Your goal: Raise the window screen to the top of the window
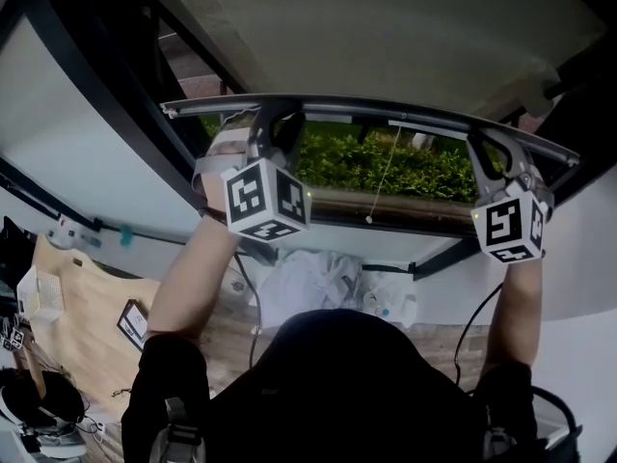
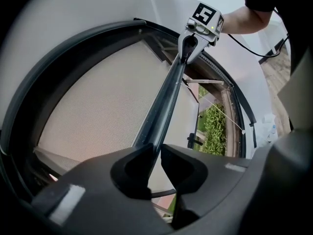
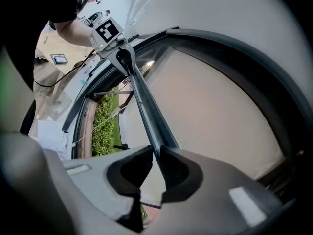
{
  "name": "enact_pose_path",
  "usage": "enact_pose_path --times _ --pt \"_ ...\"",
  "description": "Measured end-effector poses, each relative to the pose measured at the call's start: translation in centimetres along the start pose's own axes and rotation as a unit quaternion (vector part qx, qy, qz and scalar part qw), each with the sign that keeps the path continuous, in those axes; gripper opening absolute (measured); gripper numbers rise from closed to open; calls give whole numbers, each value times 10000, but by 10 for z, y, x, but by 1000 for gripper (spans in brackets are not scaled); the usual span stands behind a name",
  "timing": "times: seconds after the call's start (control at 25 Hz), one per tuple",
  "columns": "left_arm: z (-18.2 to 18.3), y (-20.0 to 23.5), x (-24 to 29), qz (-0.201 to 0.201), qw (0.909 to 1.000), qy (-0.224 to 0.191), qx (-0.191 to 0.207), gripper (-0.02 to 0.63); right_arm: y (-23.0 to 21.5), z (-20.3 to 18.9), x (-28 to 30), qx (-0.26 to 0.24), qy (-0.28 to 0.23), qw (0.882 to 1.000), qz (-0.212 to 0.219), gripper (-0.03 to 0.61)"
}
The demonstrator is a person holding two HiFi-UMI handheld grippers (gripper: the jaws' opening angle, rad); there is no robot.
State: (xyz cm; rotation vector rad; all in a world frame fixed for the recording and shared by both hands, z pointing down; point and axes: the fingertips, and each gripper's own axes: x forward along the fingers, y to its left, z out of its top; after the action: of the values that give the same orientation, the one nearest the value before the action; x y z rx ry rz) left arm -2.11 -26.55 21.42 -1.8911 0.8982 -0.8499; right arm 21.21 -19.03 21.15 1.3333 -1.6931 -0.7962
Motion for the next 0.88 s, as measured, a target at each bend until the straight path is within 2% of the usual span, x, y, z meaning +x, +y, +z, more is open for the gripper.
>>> enact_pose_path --times 0.36,0.56,0.72,0.88 --pt "6 12 -2 89 9999 -6 62 55 -12 6 -2 11 -44 10000 12 49" --pt "11 23 -5 266 9996 -100 69 57 -22 11 -6 -41 -108 9998 -129 49" --pt "13 26 -5 250 9995 -77 148 55 -26 13 -6 -25 -87 9999 -50 49" --pt "18 38 -8 384 9990 -141 169 55 -37 19 -10 -9 -246 9994 -241 49"
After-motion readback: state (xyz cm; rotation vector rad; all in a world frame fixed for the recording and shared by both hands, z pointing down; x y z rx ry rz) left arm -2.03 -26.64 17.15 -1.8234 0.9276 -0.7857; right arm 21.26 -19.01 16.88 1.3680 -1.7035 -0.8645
